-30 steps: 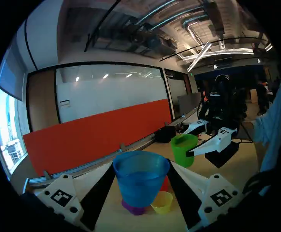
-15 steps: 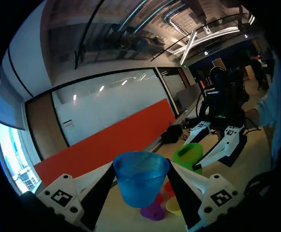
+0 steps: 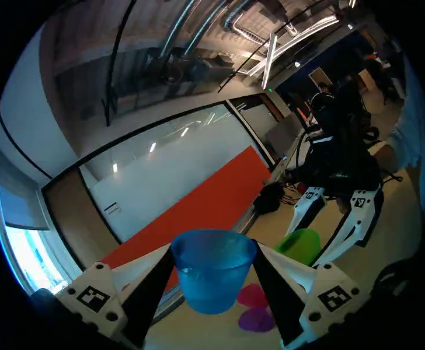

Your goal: Pour water

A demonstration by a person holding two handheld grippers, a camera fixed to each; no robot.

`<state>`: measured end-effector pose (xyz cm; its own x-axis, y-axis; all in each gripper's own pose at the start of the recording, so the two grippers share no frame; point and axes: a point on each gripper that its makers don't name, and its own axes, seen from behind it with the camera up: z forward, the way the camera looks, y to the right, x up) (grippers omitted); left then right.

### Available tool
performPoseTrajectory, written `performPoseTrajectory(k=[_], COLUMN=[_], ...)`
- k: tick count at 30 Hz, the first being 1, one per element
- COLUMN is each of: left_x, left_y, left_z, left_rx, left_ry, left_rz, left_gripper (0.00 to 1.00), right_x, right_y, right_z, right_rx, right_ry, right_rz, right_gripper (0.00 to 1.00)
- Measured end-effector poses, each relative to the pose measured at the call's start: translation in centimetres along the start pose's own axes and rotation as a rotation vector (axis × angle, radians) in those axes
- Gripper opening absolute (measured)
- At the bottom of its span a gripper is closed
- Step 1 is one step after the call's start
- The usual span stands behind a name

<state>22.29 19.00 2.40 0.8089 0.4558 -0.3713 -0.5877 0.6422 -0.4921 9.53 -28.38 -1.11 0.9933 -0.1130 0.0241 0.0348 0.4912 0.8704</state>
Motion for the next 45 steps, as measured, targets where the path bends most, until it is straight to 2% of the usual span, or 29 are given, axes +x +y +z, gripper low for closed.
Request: performPoseTrajectory(k=[14,27,36,45], left_x=[1.9,2.6,3.3,3.6], left_y=[-0.4,-0.7,-0.9,-1.3], left_z=[0.0,0.7,0.9,0.9], left_rx=[0.024,0.036,0.046,0.054], left_ry=[0.003,-0.008,-0.005,-0.008], left_rz=[0.157,0.295,0.364,0.410], left_gripper=[0.88,0.88,0.88,0.88], right_x=[-0.2,0.2,0.2,0.3], right_y=[-1.9,-3.3,-3.5,-3.5], right_z=[0.9,1.3,1.2,1.2], right_rx=[0.047,0.076,0.081,0.085], right_ry=[0.008,0.021,0.021,0.024], right_rz=[0.009,0.009,0.005,0.002], right_gripper=[0.91,0.91,0.91,0.91])
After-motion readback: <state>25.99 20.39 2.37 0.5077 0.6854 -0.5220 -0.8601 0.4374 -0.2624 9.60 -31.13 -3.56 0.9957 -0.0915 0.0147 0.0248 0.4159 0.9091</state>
